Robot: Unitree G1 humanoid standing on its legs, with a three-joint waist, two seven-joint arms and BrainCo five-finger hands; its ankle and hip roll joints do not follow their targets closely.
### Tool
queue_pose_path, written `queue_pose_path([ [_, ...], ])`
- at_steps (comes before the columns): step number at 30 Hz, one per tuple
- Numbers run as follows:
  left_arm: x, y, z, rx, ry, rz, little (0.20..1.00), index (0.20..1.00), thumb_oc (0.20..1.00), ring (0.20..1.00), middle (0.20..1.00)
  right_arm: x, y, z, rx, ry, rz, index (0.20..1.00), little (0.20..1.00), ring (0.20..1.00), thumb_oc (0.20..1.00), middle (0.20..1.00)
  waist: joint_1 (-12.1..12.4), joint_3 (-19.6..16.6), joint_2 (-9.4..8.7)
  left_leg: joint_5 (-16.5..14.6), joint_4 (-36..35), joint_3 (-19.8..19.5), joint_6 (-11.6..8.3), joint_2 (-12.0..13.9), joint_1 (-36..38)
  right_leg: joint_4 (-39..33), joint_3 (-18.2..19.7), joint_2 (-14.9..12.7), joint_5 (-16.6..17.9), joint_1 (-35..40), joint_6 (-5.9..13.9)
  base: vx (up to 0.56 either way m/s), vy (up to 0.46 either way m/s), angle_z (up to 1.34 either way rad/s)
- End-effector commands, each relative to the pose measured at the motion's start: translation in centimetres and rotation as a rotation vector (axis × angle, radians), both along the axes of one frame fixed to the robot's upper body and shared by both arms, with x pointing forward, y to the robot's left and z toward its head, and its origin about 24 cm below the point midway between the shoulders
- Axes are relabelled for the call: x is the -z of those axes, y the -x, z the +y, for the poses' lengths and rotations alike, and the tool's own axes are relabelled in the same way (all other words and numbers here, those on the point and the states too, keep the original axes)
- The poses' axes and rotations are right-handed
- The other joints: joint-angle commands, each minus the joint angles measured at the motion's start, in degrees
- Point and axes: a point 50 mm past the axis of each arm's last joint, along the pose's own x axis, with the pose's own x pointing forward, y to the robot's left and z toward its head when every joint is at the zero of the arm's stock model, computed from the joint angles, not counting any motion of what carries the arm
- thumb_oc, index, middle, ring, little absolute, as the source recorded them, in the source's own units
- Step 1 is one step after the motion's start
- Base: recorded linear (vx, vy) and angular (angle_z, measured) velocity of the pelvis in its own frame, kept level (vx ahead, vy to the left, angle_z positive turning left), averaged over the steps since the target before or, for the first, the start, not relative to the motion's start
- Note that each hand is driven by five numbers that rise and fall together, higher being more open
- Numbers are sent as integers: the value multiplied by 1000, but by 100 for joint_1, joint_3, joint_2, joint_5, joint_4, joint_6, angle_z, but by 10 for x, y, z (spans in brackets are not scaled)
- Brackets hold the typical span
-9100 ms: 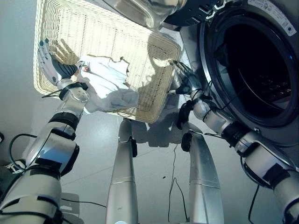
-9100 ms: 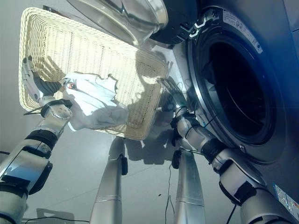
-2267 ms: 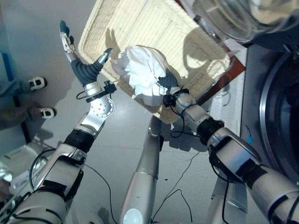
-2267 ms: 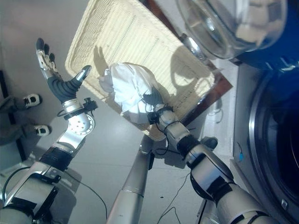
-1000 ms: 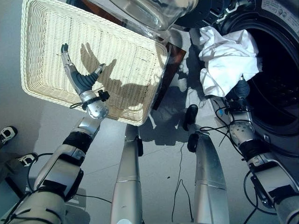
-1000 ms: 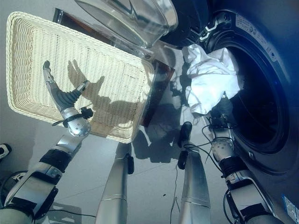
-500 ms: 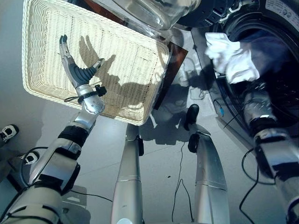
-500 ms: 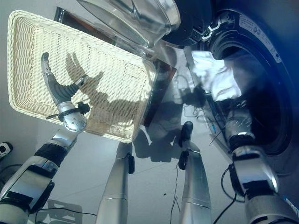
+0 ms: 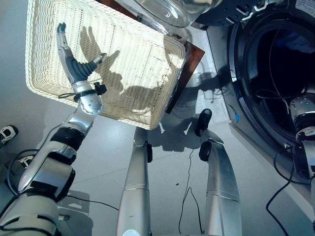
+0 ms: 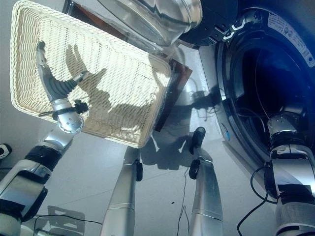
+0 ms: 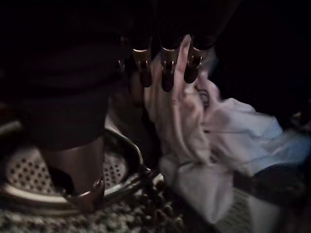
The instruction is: Put the clothes into the washing machine.
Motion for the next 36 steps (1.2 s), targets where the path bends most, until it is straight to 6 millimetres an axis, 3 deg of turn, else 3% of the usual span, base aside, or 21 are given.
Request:
queue_pose_path([
  [1,-19,-1,-4,48,33,-59,1000,1000,1000,1000,1000,-21,9,-10,142,290,307,1000,1000,1000,1000,1000,87,-68,-101,-687,647,149,311,-265,-108,-1520,-25,190,1229,386,367,0,0,0],
  [3,-18,-2,-5,75,33,-39,1000,1000,1000,1000,1000,-20,-2,4,169,473,514,1000,1000,1000,1000,1000,82,-68,-113,-693,655,138,339,-284,-105,-1527,-34,205,1245,384,356,0,0,0],
  [5,-14,-2,-5,88,36,-21,1000,1000,1000,1000,1000,-15,-6,10,183,555,604,1000,1000,1000,1000,1000,82,-68,-118,-699,655,157,358,-277,-96,-1510,-42,212,1241,381,354,0,0,0],
  [7,-5,-2,-5,115,49,19,1000,1000,1000,1000,1000,-3,-17,29,210,770,785,1000,1000,1000,1000,1000,40,-68,-138,-725,666,204,392,-281,-27,-1516,-16,270,1227,431,333,-35,9,1],
  [16,10,-2,-10,157,95,40,1000,1000,1000,1000,1000,43,-35,92,182,1236,931,1000,1000,1000,1000,1000,-67,-68,-124,-793,728,353,454,-266,238,-1378,55,301,1085,615,303,-46,52,0],
  [20,16,1,-7,141,115,43,1000,1000,1000,1000,1000,68,-28,126,224,1495,882,1000,1000,1000,1000,1000,-186,-68,-167,-794,697,437,444,-212,353,-1343,150,344,1024,680,288,-47,58,-4],
  [30,38,7,4,116,156,93,1000,1000,1000,1000,1000,123,-7,153,184,1744,855,1000,1000,1000,1000,1000,-342,-68,-226,-851,619,582,445,-151,774,-1371,287,407,896,1051,248,-37,46,-7],
  [34,76,14,16,115,185,230,1000,1000,1000,1000,1000,163,15,163,107,1777,834,1000,1000,1000,1000,1000,-392,-68,-277,-933,541,645,433,-140,1399,-1443,276,383,808,1681,246,-47,21,-4],
  [35,77,15,17,115,185,236,1000,1000,1000,1000,1000,164,16,163,104,1777,836,1000,1000,1000,1000,1000,-392,-68,-280,-935,531,648,432,-138,1430,-1452,273,381,806,1711,248,-29,-9,-6],
  [36,95,18,21,116,192,311,1000,1000,1000,1000,1000,178,22,164,54,1779,863,1000,1000,1000,1000,1000,-391,-68,-307,-966,481,670,421,-125,1725,-1532,256,339,802,2001,269,-15,-20,-8],
])
